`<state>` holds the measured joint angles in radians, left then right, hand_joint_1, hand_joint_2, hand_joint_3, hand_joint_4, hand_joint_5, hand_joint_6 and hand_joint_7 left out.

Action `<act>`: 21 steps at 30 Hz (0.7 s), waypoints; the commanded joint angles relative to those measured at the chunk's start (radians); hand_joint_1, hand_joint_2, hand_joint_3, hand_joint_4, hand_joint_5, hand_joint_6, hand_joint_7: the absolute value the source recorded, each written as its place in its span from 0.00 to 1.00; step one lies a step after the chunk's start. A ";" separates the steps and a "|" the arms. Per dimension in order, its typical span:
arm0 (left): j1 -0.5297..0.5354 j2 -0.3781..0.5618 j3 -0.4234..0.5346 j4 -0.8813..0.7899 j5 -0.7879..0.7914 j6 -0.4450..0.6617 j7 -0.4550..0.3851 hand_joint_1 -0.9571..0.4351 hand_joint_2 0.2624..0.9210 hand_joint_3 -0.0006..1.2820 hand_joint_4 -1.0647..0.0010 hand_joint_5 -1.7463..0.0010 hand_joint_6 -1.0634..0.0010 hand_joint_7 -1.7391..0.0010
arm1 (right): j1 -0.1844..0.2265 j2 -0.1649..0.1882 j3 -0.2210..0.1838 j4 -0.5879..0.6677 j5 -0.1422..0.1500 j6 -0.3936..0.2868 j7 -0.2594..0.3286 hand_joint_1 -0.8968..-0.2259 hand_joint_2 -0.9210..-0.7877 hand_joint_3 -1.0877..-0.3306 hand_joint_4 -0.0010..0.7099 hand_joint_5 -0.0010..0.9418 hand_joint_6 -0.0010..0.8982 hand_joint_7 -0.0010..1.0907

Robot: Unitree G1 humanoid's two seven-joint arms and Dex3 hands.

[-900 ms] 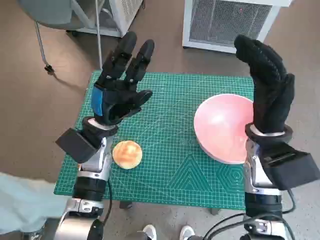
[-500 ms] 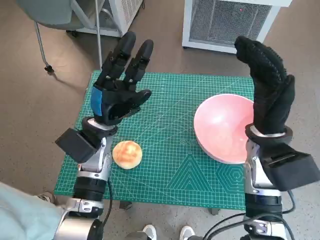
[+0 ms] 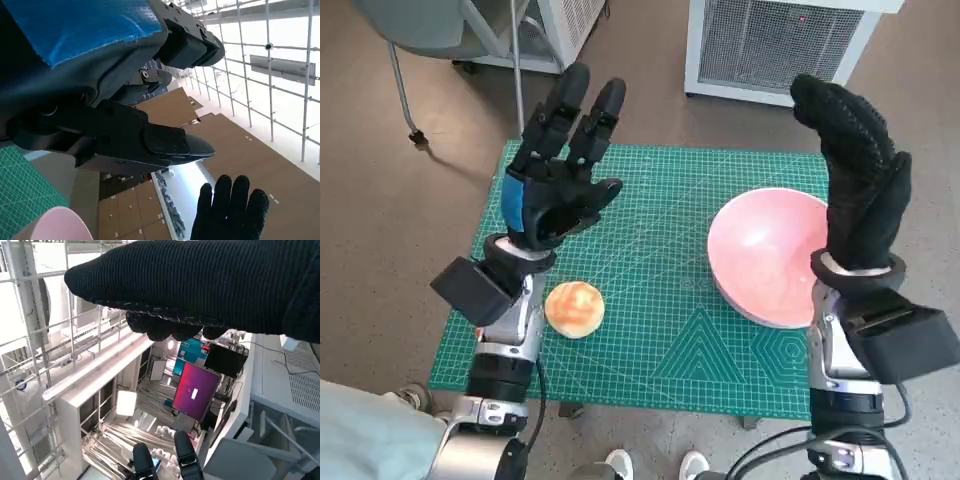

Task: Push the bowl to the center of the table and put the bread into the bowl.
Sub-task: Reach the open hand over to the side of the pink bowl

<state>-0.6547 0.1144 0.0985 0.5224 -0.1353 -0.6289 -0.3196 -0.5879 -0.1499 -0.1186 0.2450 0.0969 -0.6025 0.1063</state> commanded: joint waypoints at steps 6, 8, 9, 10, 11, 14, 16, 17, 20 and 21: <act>0.019 -0.001 0.001 -0.016 -0.002 -0.013 0.013 0.60 1.00 0.12 0.69 1.00 0.60 1.00 | 0.070 -0.063 -0.088 0.089 0.043 -0.071 0.024 0.53 0.00 0.41 0.46 0.00 0.00 0.60; 0.022 0.001 0.002 -0.018 -0.003 -0.013 0.013 0.60 1.00 0.13 0.69 1.00 0.60 1.00 | 0.084 -0.076 -0.112 0.116 0.039 -0.093 0.015 0.54 0.00 0.41 0.45 0.00 0.00 0.60; 0.024 0.003 0.004 -0.019 -0.004 -0.013 0.013 0.60 1.00 0.13 0.69 1.00 0.60 1.00 | 0.097 -0.084 -0.130 0.131 0.031 -0.105 0.000 0.54 0.00 0.41 0.45 0.00 0.00 0.60; 0.025 0.004 0.005 -0.019 -0.005 -0.013 0.013 0.61 1.00 0.13 0.69 1.00 0.60 1.00 | 0.105 -0.088 -0.141 0.141 0.025 -0.114 -0.010 0.55 0.00 0.41 0.45 0.00 0.00 0.59; 0.026 0.005 0.005 -0.021 -0.005 -0.012 0.014 0.61 1.00 0.13 0.68 1.00 0.60 1.00 | 0.110 -0.091 -0.149 0.147 0.021 -0.120 -0.015 0.55 0.00 0.40 0.45 0.00 0.00 0.59; 0.029 0.009 0.008 -0.022 -0.006 -0.010 0.015 0.61 1.00 0.13 0.68 1.00 0.60 1.00 | 0.132 -0.104 -0.178 0.168 0.003 -0.138 -0.044 0.57 0.00 0.39 0.43 0.02 0.00 0.58; 0.031 0.010 0.009 -0.024 -0.006 -0.008 0.017 0.62 1.00 0.13 0.68 1.00 0.60 1.00 | 0.147 -0.111 -0.196 0.185 -0.004 -0.145 -0.063 0.57 0.00 0.38 0.43 0.02 0.00 0.57; 0.031 0.011 0.010 -0.023 -0.005 -0.007 0.020 0.62 1.00 0.13 0.68 1.00 0.60 1.00 | 0.159 -0.115 -0.207 0.199 -0.009 -0.149 -0.077 0.58 0.00 0.37 0.42 0.02 0.00 0.57; 0.030 0.012 0.012 -0.019 -0.001 -0.004 0.027 0.61 1.00 0.13 0.68 1.00 0.60 1.00 | 0.182 -0.118 -0.224 0.234 -0.019 -0.158 -0.106 0.59 0.00 0.35 0.42 0.02 0.00 0.56; 0.031 0.011 0.012 -0.018 0.001 -0.003 0.030 0.61 1.00 0.13 0.68 1.00 0.60 1.00 | 0.189 -0.119 -0.228 0.249 -0.019 -0.160 -0.114 0.60 0.00 0.35 0.42 0.02 0.00 0.55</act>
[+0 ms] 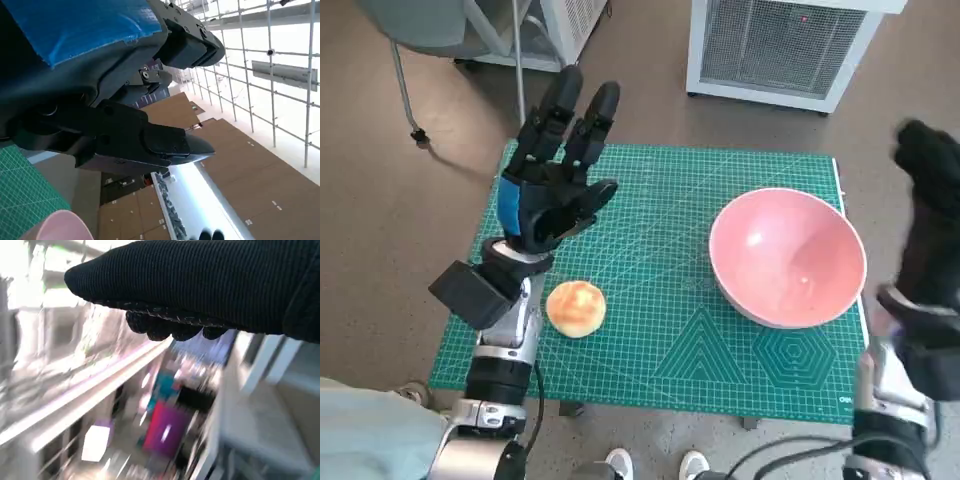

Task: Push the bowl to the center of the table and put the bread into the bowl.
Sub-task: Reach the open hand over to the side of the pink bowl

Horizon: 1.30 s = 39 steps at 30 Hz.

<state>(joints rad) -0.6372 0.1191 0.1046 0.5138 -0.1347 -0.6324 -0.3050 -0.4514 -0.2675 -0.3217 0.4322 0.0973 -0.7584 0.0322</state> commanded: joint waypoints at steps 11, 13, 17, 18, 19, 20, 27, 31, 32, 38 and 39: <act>0.017 -0.001 -0.004 -0.011 0.016 0.006 0.038 0.60 1.00 0.13 0.68 1.00 0.60 1.00 | 0.070 0.009 -0.032 0.240 -0.035 -0.005 -0.105 0.66 0.00 0.32 0.42 0.02 0.00 0.55; 0.017 0.000 -0.005 -0.009 0.016 0.006 0.039 0.60 1.00 0.13 0.68 1.00 0.60 1.00 | 0.065 0.013 -0.027 0.271 -0.033 -0.005 -0.109 0.66 0.00 0.32 0.42 0.02 0.00 0.55; 0.016 0.005 -0.005 -0.009 0.015 0.010 0.037 0.60 1.00 0.13 0.68 1.00 0.60 1.00 | 0.044 0.026 -0.009 0.354 -0.032 0.002 -0.111 0.68 0.00 0.31 0.41 0.02 0.00 0.55; 0.016 0.006 -0.005 -0.009 0.014 0.011 0.036 0.60 1.00 0.13 0.68 1.00 0.60 1.00 | 0.037 0.030 -0.005 0.376 -0.027 0.003 -0.104 0.69 0.00 0.31 0.41 0.02 0.00 0.54; 0.016 0.007 -0.005 -0.010 0.014 0.012 0.035 0.60 1.00 0.13 0.68 1.00 0.60 1.00 | 0.032 0.032 -0.002 0.393 -0.023 0.003 -0.100 0.70 0.00 0.30 0.40 0.01 0.00 0.54; 0.015 0.009 -0.004 -0.009 0.013 0.014 0.034 0.60 1.00 0.13 0.68 1.00 0.60 1.00 | 0.023 0.037 0.000 0.416 -0.015 0.007 -0.089 0.70 0.00 0.30 0.40 0.01 0.00 0.54; 0.012 0.015 -0.003 -0.011 0.007 0.025 0.029 0.60 1.00 0.14 0.68 1.00 0.60 1.00 | -0.049 0.061 0.019 0.542 0.012 0.035 -0.034 0.69 0.00 0.31 0.40 0.01 0.00 0.52; 0.014 0.019 -0.003 -0.018 0.007 0.032 0.028 0.60 1.00 0.14 0.68 1.00 0.59 1.00 | -0.089 0.083 0.026 0.583 0.033 0.063 0.000 0.66 0.00 0.31 0.39 0.01 0.00 0.51; 0.015 0.021 -0.002 -0.020 0.007 0.034 0.027 0.60 1.00 0.14 0.68 1.00 0.59 1.00 | -0.101 0.089 0.028 0.592 0.039 0.075 0.009 0.65 0.00 0.31 0.39 0.01 0.00 0.51; 0.022 0.028 -0.001 -0.034 0.006 0.043 0.026 0.60 1.00 0.13 0.68 1.00 0.59 1.00 | -0.163 0.118 0.026 0.634 0.066 0.129 0.052 0.64 0.00 0.30 0.38 0.00 0.00 0.50; 0.023 0.029 -0.001 -0.036 0.006 0.044 0.026 0.60 1.00 0.13 0.68 1.00 0.59 1.00 | -0.172 0.121 0.024 0.640 0.071 0.137 0.058 0.65 0.00 0.30 0.38 0.00 0.00 0.50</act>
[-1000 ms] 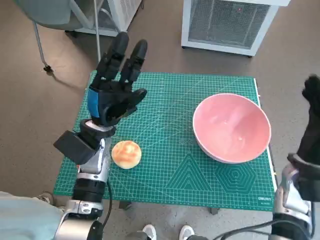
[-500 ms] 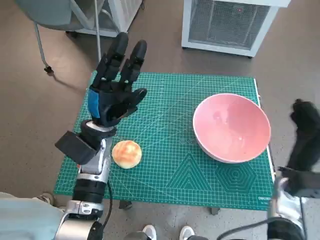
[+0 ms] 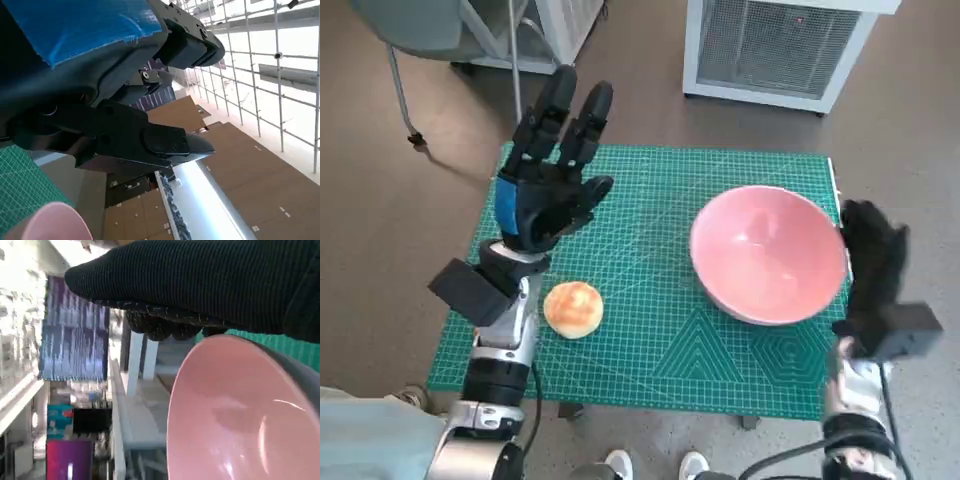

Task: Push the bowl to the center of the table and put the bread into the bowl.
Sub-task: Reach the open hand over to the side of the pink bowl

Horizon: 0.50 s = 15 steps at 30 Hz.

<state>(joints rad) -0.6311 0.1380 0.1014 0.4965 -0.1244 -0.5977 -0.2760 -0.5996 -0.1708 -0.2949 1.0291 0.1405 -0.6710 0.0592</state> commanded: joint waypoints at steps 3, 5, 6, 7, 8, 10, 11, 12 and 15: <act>0.021 0.015 0.003 -0.024 -0.007 0.011 -0.005 0.59 1.00 0.13 0.68 1.00 0.59 1.00 | -0.058 0.037 -0.008 0.067 0.044 0.075 0.051 0.66 0.00 0.29 0.37 0.00 0.00 0.50; 0.023 0.017 0.003 -0.027 -0.008 0.012 -0.005 0.59 1.00 0.13 0.68 1.00 0.59 1.00 | -0.080 0.046 -0.014 0.083 0.055 0.090 0.062 0.66 0.00 0.30 0.37 0.00 0.00 0.49; 0.024 0.018 0.003 -0.029 -0.009 0.012 -0.006 0.59 1.00 0.13 0.68 1.00 0.59 1.00 | -0.089 0.049 -0.018 0.089 0.059 0.096 0.068 0.65 0.00 0.30 0.37 0.00 0.00 0.49; 0.026 0.020 0.004 -0.031 -0.009 0.012 -0.006 0.59 1.00 0.13 0.68 1.00 0.59 1.00 | -0.102 0.055 -0.021 0.097 0.065 0.103 0.073 0.65 0.00 0.30 0.37 0.00 0.01 0.49; 0.028 0.021 0.004 -0.033 -0.009 0.012 -0.006 0.59 1.00 0.13 0.68 1.00 0.59 1.00 | -0.111 0.058 -0.024 0.103 0.069 0.108 0.076 0.65 0.00 0.30 0.37 0.00 0.01 0.49; 0.031 0.023 0.005 -0.037 -0.009 0.012 -0.007 0.59 1.00 0.13 0.68 1.00 0.59 1.00 | -0.131 0.066 -0.028 0.116 0.077 0.115 0.083 0.64 0.00 0.30 0.37 0.00 0.01 0.48; 0.032 0.024 0.005 -0.039 -0.010 0.013 -0.007 0.59 1.00 0.13 0.68 1.00 0.59 1.00 | -0.141 0.071 -0.030 0.123 0.081 0.118 0.087 0.64 0.00 0.30 0.37 0.00 0.01 0.48; 0.033 0.025 0.005 -0.040 -0.010 0.013 -0.007 0.59 1.00 0.13 0.68 1.00 0.59 1.00 | -0.148 0.075 -0.031 0.128 0.084 0.119 0.090 0.62 0.00 0.31 0.38 0.00 0.02 0.46; 0.039 0.029 0.008 -0.049 -0.012 0.016 -0.009 0.59 1.00 0.13 0.68 1.00 0.59 1.00 | -0.175 0.090 -0.034 0.144 0.087 0.121 0.094 0.61 0.00 0.32 0.38 0.01 0.04 0.44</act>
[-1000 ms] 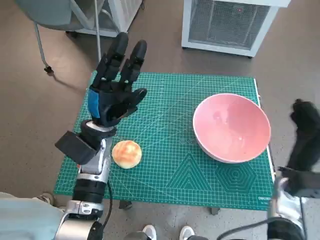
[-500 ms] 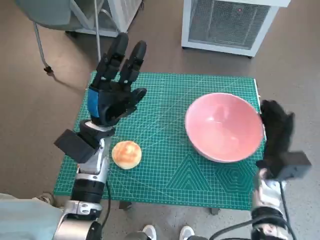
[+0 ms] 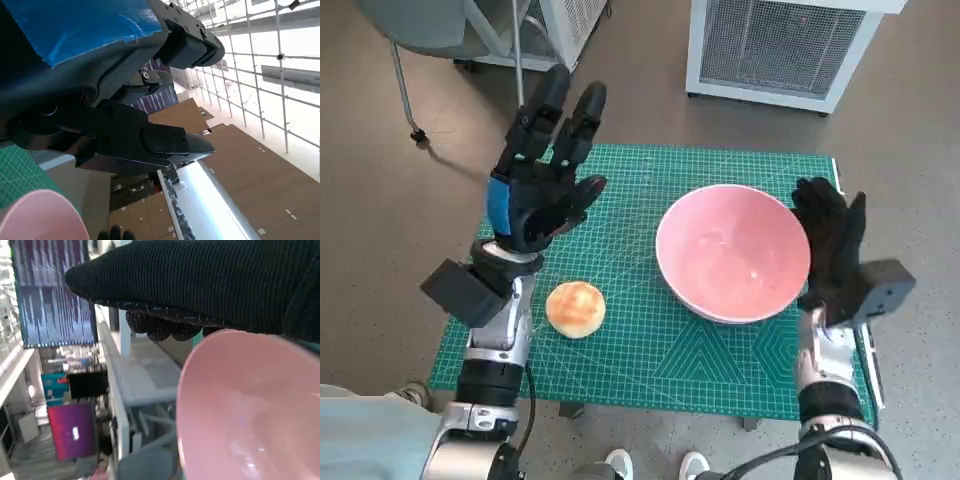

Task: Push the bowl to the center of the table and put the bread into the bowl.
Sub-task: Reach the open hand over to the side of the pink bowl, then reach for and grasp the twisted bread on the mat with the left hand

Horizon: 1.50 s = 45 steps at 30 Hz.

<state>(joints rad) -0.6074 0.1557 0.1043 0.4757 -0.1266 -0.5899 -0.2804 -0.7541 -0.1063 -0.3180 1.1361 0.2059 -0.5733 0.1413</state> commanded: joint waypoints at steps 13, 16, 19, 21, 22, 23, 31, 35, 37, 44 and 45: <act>0.042 0.022 0.013 -0.065 -0.008 0.025 0.000 0.58 1.00 0.13 0.69 1.00 0.59 1.00 | -0.104 0.069 -0.015 0.104 0.020 0.037 0.015 0.57 0.00 0.35 0.39 0.01 0.08 0.43; 0.052 0.029 0.015 -0.077 -0.007 0.027 -0.002 0.58 1.00 0.13 0.70 1.00 0.59 1.00 | -0.108 0.068 -0.017 0.105 0.021 0.036 0.016 0.60 0.00 0.34 0.39 0.00 0.08 0.43; 0.070 0.052 0.023 -0.099 -0.010 0.032 -0.013 0.58 1.00 0.13 0.71 1.00 0.59 1.00 | -0.104 0.054 -0.022 0.090 0.024 0.027 0.018 0.62 0.00 0.33 0.38 0.00 0.07 0.43; 0.083 0.078 0.033 -0.115 -0.013 0.034 -0.025 0.58 1.00 0.13 0.73 1.00 0.59 1.00 | -0.098 0.045 -0.023 0.072 0.023 0.014 0.016 0.63 0.00 0.33 0.38 0.00 0.07 0.42; 0.089 0.090 0.037 -0.121 -0.014 0.036 -0.030 0.57 1.00 0.13 0.73 1.00 0.59 1.00 | -0.095 0.041 -0.022 0.064 0.021 0.007 0.013 0.63 0.00 0.33 0.37 0.00 0.07 0.42; 0.096 0.111 0.045 -0.127 -0.012 0.035 -0.039 0.57 1.00 0.13 0.73 1.00 0.59 1.00 | -0.088 0.036 -0.019 0.047 0.015 -0.008 0.007 0.63 0.00 0.33 0.37 0.00 0.07 0.42; 0.137 0.306 0.092 -0.122 0.061 -0.034 -0.094 0.56 1.00 0.14 0.75 1.00 0.60 1.00 | -0.015 0.004 0.020 -0.124 -0.052 -0.152 -0.039 0.64 0.00 0.31 0.35 0.00 0.04 0.46; 0.145 0.436 0.104 -0.078 0.143 -0.100 -0.108 0.56 1.00 0.14 0.77 1.00 0.62 1.00 | 0.036 -0.015 0.047 -0.247 -0.098 -0.207 -0.063 0.62 0.00 0.32 0.37 0.01 0.01 0.52; 0.144 0.501 0.102 -0.047 0.182 -0.123 -0.118 0.56 1.00 0.13 0.78 1.00 0.63 1.00 | 0.062 -0.026 0.058 -0.308 -0.118 -0.221 -0.071 0.60 0.00 0.33 0.38 0.01 0.00 0.53; 0.102 0.706 0.055 0.088 0.220 -0.191 -0.250 0.57 1.00 0.10 0.81 1.00 0.65 1.00 | 0.147 -0.056 0.087 -0.509 -0.149 -0.224 -0.069 0.57 0.00 0.36 0.41 0.02 0.00 0.57; 0.085 0.733 0.041 0.120 0.223 -0.220 -0.278 0.58 1.00 0.10 0.81 1.00 0.65 1.00 | 0.158 -0.057 0.091 -0.539 -0.147 -0.221 -0.066 0.57 0.00 0.36 0.41 0.02 0.00 0.57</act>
<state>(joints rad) -0.4798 0.8103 0.1781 0.5269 0.0806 -0.7511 -0.4860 -0.6482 -0.1549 -0.2413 0.6699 0.0716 -0.8079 0.0764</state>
